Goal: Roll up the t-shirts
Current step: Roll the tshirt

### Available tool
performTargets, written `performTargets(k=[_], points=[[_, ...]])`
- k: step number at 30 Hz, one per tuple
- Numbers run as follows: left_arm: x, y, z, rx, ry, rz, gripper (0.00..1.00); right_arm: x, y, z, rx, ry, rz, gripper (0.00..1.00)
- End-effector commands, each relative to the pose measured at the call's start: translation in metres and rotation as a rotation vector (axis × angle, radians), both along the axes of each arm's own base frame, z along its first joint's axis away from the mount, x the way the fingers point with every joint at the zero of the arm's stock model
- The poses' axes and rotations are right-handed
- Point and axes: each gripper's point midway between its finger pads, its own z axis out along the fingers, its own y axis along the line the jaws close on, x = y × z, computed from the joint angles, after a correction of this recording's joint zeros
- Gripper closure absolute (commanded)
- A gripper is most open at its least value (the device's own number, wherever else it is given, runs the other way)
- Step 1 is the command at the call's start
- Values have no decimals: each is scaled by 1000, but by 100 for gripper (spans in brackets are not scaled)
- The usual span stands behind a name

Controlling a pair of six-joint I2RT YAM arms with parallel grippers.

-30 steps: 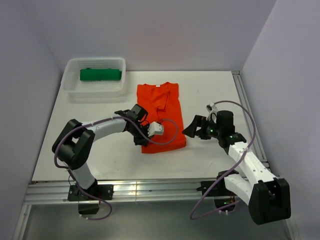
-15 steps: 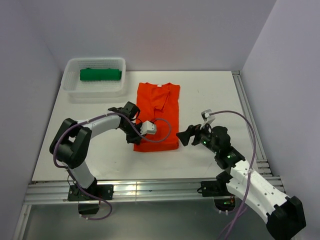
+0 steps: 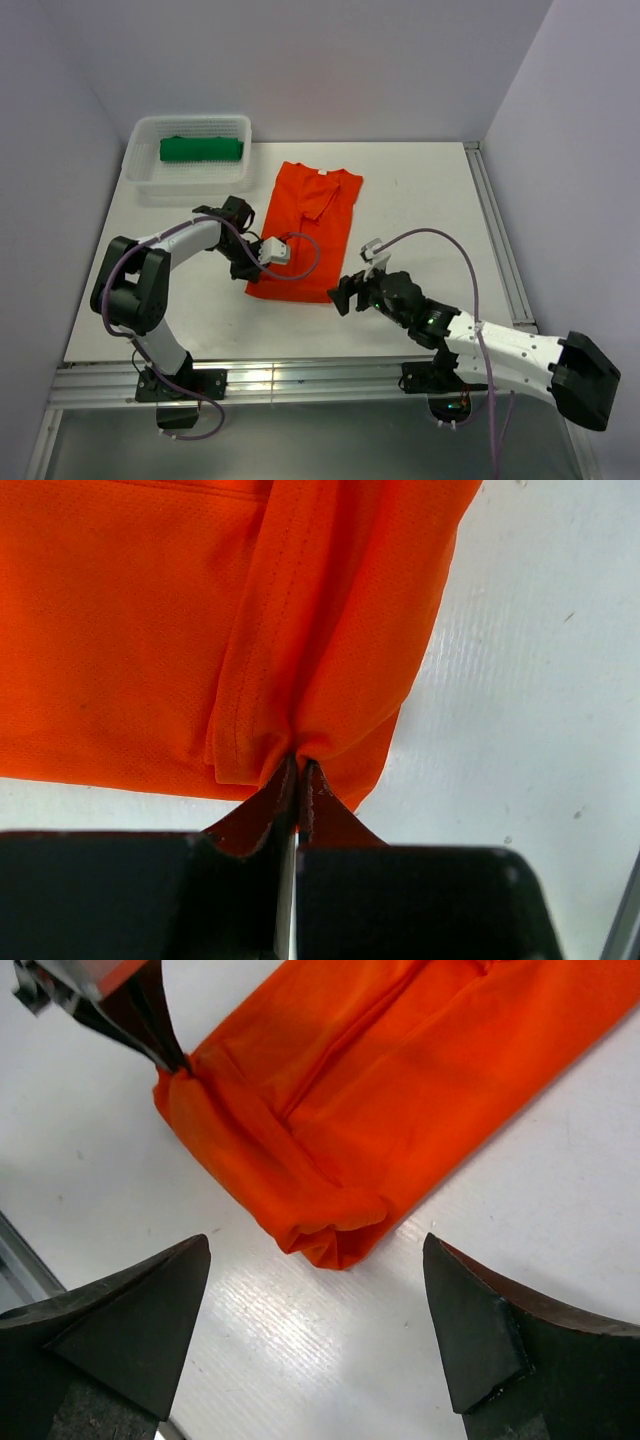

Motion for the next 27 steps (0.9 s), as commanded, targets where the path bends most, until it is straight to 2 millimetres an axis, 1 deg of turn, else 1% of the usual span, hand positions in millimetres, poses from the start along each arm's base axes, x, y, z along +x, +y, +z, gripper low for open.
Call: performTargets(k=[1, 2, 3, 4, 5, 6, 7, 8, 9, 10, 11, 12, 13, 14, 16, 17, 18, 22, 25, 27], points=[[0, 5, 12, -17, -59, -68, 100, 12, 7, 7, -62, -112, -83, 7], [1, 5, 12, -17, -60, -70, 100, 12, 11, 1, -97, -110, -79, 8], [0, 5, 13, -16, -62, -74, 100, 12, 13, -1, -124, -131, -74, 8], [1, 5, 14, -17, -60, -75, 100, 10, 22, 4, -107, -158, -54, 8], [1, 5, 15, -17, -57, -75, 100, 8, 24, -4, -128, -162, -36, 8], [0, 6, 15, -16, -54, -76, 100, 7, 26, -5, -126, -169, -30, 8], [2, 6, 17, -16, -58, -82, 100, 9, 30, 1, -92, -192, -27, 7], [1, 8, 17, -10, -55, -79, 100, 8, 28, -7, -114, -202, -20, 7], [3, 8, 18, -10, -59, -81, 100, 9, 28, -8, -116, -211, -19, 7], [3, 9, 18, -5, -59, -84, 100, 11, 30, -4, -107, -233, -18, 7], [4, 9, 19, -2, -66, -84, 100, 13, 31, -6, -131, -241, -15, 7], [5, 10, 19, 0, -70, -85, 100, 14, 33, -7, -137, -244, -15, 8], [5, 10, 20, 3, -71, -85, 100, 16, 37, -3, -135, -258, -5, 9], [5, 11, 20, 6, -64, -85, 100, 16, 42, -9, -166, -257, 21, 11], [8, 10, 21, 6, -63, -84, 100, 16, 48, -12, -181, -256, 46, 16], [7, 11, 22, 8, -58, -83, 100, 14, 51, -19, -199, -249, 71, 18], [7, 10, 21, 9, -53, -84, 100, 13, 53, -21, -200, -246, 84, 19], [10, 11, 22, 14, -57, -80, 100, 2, 61, -20, -168, -263, 143, 19], [10, 10, 22, 16, -52, -79, 100, 1, 65, -20, -179, -267, 153, 19], [11, 10, 22, 15, -51, -80, 100, 1, 68, -24, -201, -271, 169, 19]])
